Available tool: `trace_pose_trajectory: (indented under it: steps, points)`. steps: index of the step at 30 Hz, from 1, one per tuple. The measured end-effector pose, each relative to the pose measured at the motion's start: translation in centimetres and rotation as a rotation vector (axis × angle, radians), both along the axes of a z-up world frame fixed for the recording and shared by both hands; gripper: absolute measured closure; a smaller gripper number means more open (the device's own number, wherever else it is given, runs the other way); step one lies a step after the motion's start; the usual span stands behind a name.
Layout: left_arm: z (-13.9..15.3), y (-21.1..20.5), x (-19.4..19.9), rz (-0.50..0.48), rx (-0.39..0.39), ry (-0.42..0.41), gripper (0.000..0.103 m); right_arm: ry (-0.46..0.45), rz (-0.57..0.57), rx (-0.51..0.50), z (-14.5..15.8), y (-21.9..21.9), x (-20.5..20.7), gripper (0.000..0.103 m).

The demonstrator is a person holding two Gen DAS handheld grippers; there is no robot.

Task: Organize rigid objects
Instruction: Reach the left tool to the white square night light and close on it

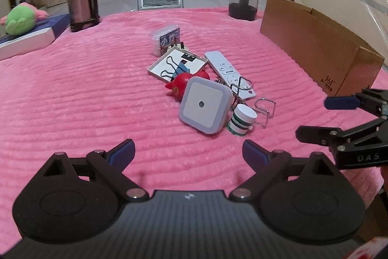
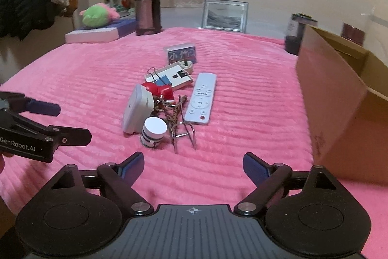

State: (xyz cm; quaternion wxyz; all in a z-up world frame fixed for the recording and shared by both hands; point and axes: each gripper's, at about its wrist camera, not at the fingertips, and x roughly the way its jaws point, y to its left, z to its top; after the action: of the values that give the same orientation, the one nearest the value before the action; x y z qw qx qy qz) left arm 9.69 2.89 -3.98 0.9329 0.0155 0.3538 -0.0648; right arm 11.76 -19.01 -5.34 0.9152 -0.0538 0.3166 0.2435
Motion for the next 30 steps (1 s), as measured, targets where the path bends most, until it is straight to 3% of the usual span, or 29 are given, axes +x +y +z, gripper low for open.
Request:
trace_pose_trajectory:
  steps: [14,23,30]
  points:
    - [-1.6,0.9,4.3,-0.090,0.005,-0.015,0.014,-0.032,0.181,-0.077,-2.8,2.0,4.3,0.057]
    - [-2.2,1.0,5.0,-0.099,-0.015,-0.014,0.014,-0.037,0.234,-0.093,-3.5,2.4,5.6,0.072]
    - [-2.3,1.0,5.0,-0.107,-0.019,-0.011,0.014,-0.037,0.256,-0.091,-3.8,2.7,5.9,0.078]
